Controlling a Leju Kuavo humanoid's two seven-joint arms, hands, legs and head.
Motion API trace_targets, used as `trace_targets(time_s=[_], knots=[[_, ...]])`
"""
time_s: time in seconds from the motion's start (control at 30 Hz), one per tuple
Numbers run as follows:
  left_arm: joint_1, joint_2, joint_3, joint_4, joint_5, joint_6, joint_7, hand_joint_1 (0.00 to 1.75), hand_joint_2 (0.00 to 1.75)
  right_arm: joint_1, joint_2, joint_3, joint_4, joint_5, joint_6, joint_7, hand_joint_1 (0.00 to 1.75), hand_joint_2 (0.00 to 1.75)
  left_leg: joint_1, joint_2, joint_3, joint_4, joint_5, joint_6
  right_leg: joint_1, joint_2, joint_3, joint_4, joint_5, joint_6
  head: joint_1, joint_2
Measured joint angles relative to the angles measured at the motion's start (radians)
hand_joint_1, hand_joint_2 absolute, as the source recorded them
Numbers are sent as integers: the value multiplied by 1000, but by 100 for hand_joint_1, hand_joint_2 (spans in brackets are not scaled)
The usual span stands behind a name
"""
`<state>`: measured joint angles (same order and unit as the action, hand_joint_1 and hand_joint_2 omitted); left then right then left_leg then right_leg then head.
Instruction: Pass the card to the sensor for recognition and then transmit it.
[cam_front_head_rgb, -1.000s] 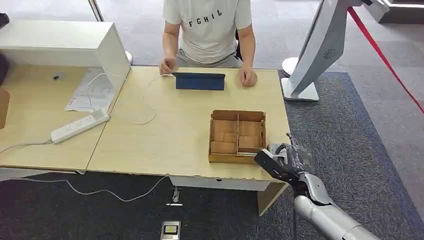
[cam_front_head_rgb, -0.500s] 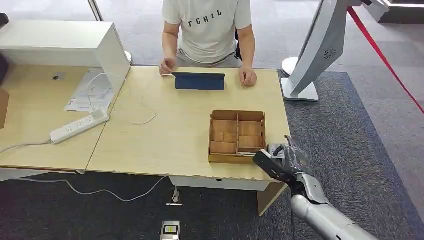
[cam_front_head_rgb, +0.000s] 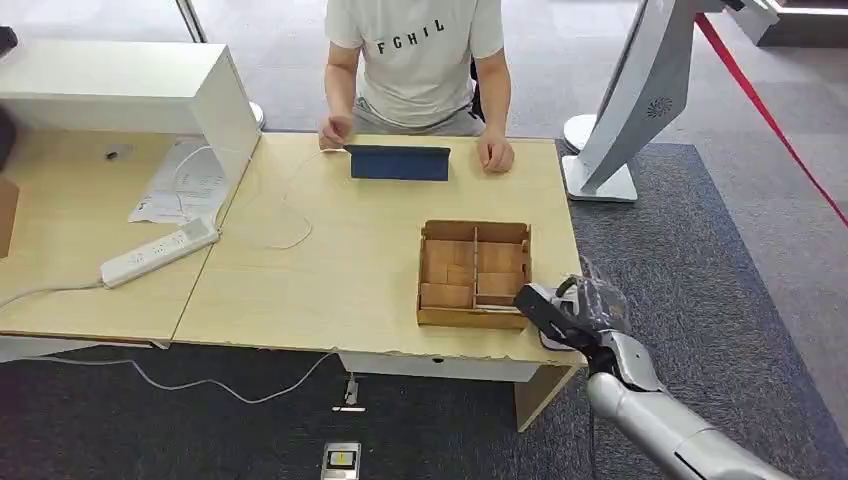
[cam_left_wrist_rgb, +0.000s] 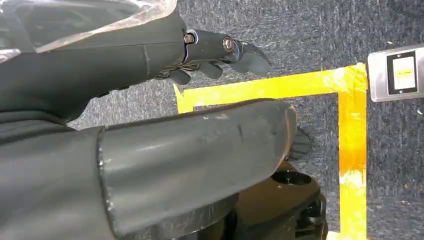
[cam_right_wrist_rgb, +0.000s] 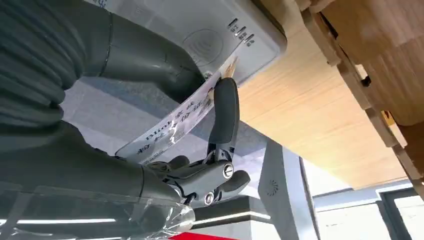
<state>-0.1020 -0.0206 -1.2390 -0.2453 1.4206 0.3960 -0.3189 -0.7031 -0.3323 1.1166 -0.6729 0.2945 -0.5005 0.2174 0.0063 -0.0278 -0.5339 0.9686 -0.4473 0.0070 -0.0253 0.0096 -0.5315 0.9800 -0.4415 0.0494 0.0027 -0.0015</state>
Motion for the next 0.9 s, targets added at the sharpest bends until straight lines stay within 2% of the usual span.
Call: trace_targets(time_s=[0.1, 0.2, 0.33, 0.4, 0.43, 0.57, 0.73, 0.9], knots=[[0, 1, 0, 0, -7, -4, 0, 0, 0, 0, 1, 3, 0, 19, -42, 3, 175, 175, 0, 0, 0, 0, 0, 0, 0, 0, 0, 0, 0, 0, 0, 0], [0, 2, 0, 1, -13, -8, -4, 0, 0, -3, 1, 4, -13, 53, -76, 37, 175, 175, 0, 0, 0, 0, 0, 0, 0, 0, 0, 0, 0, 0, 0, 0], [0, 4, 0, 2, -26, -19, -3, 0, 0, -33, -17, 9, -84, 162, -83, 149, 175, 175, 0, 0, 0, 0, 0, 0, 0, 0, 0, 0, 1, 0, 0, 0], [0, 6, 0, 2, -32, -24, 3, 0, 0, -53, -34, 9, -126, 218, -61, 205, 175, 175, 0, 0, 0, 0, 0, 0, 0, 0, 0, 0, 1, 0, 0, 0], [0, 9, 0, 2, -34, -28, 8, 0, 0, -78, -53, 6, -180, 286, -11, 264, 175, 175, 0, 1, 0, 0, 0, 0, 0, 0, 0, 0, 1, 0, 0, 0], [0, 14, 0, 3, -40, -36, 19, 0, 0, -127, -85, -7, -293, 383, 82, 333, 175, 175, 0, 1, 0, 1, 0, 0, 0, 1, 0, 0, 1, 0, 0, 0], [0, 17, -2, 4, -50, -48, 21, 0, 0, -172, -105, -12, -419, 446, 155, 369, 175, 175, 0, 1, 0, 1, 0, 0, 0, 1, 0, 0, 1, 0, 0, 0], [-2, 17, -7, 5, -52, -52, 21, 0, 0, -181, -108, -16, -490, 466, 198, 370, 175, 175, 0, 1, 0, 1, 0, 0, 0, 1, 0, 0, 1, 0, 0, 0]])
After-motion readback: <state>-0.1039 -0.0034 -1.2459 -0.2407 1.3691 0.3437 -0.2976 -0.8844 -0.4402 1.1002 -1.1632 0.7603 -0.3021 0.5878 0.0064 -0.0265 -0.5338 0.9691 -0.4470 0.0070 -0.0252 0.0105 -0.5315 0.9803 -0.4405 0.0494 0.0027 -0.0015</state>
